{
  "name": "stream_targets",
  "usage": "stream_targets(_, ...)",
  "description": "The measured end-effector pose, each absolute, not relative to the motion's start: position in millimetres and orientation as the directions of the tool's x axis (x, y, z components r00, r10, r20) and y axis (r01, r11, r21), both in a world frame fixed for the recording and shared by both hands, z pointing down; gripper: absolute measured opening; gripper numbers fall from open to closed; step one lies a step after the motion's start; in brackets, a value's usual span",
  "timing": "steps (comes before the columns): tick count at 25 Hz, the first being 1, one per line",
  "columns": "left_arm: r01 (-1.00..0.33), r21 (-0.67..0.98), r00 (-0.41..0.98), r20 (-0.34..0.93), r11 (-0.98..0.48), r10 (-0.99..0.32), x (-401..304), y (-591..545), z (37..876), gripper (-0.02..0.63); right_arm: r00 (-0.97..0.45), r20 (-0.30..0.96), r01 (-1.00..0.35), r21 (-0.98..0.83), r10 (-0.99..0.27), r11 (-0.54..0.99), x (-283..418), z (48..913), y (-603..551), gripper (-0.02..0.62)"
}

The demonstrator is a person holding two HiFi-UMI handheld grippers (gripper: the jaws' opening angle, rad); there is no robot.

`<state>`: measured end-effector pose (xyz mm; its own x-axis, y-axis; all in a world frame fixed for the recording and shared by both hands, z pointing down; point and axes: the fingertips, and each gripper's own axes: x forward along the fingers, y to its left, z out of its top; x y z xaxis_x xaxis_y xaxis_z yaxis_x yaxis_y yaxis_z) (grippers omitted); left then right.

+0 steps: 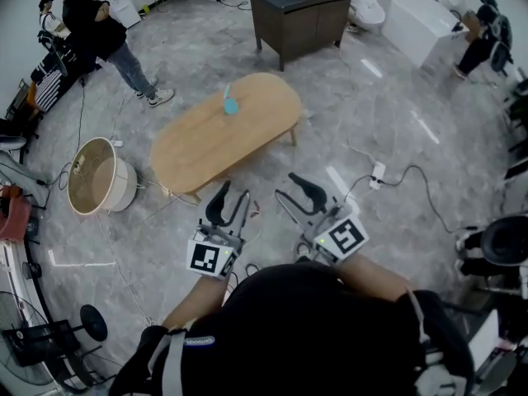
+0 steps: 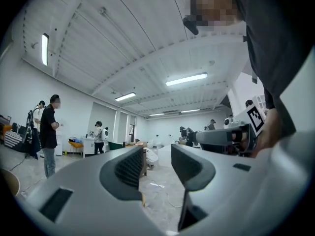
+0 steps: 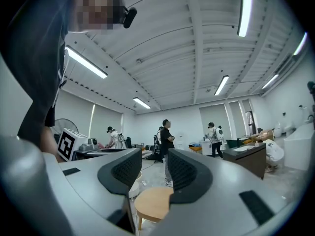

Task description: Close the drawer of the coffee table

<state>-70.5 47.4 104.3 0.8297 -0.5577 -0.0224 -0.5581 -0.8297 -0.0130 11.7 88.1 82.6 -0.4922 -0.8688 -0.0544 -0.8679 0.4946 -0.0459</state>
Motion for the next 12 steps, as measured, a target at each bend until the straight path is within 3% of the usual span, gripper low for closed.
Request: stream_targets(12,-0.432,-0.002,0.901,0.038,-0.902,-0.432,-24.7,44.0,78.2,0.158,-0.431,-0.040,-0.902,-0.009,-0.902,0.431,62.8,69.3,70.8,0.153)
